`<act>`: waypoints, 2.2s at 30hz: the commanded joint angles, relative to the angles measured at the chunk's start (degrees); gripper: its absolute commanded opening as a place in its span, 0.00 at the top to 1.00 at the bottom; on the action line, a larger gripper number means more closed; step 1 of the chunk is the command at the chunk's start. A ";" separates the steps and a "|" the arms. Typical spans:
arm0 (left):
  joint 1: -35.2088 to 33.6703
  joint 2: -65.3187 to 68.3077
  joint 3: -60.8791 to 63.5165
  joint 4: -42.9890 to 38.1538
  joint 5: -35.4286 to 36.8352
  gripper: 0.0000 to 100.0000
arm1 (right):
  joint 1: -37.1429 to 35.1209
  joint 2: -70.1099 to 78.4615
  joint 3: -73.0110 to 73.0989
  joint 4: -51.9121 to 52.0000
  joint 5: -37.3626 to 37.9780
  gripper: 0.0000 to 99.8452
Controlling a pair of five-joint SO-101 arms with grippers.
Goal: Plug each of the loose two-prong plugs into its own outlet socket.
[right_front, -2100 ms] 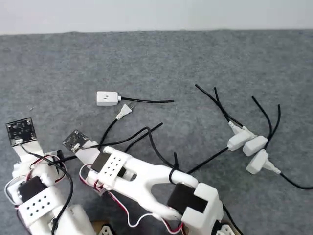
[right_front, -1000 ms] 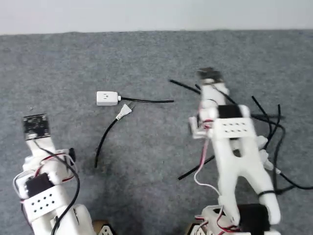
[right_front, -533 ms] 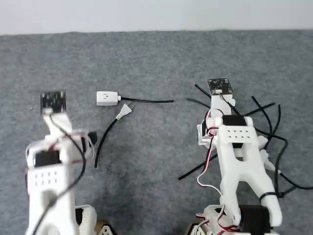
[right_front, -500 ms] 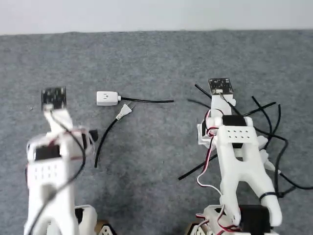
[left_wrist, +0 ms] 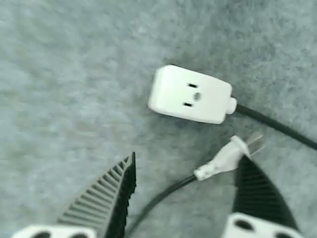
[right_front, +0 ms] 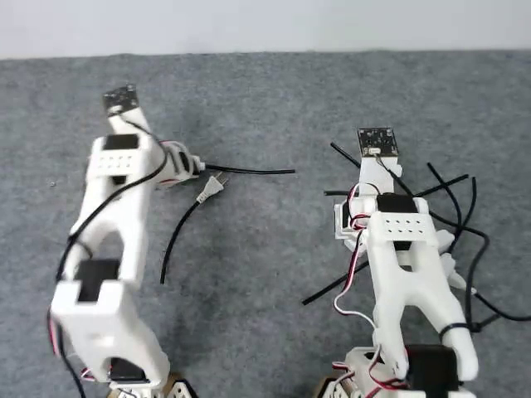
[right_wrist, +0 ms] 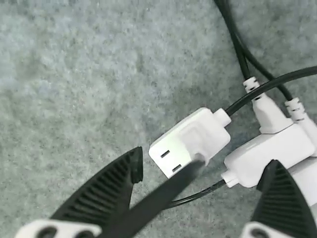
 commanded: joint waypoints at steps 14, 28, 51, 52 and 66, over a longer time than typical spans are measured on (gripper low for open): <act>1.76 45.01 -64.75 25.58 22.59 0.64 | -1.36 0.04 -0.44 -0.84 1.76 0.65; 1.05 63.56 -97.36 33.14 22.07 0.93 | -2.77 0.13 -0.35 -0.75 1.85 0.65; 5.63 17.23 -43.82 33.14 3.43 0.99 | -2.77 0.13 -0.26 -0.84 1.76 0.65; 6.51 13.27 -39.16 32.97 2.64 0.99 | -2.77 0.13 -0.26 -0.84 1.76 0.65; 18.11 -11.34 20.00 3.52 -9.23 0.99 | -2.51 0.13 -0.26 -0.75 1.76 0.65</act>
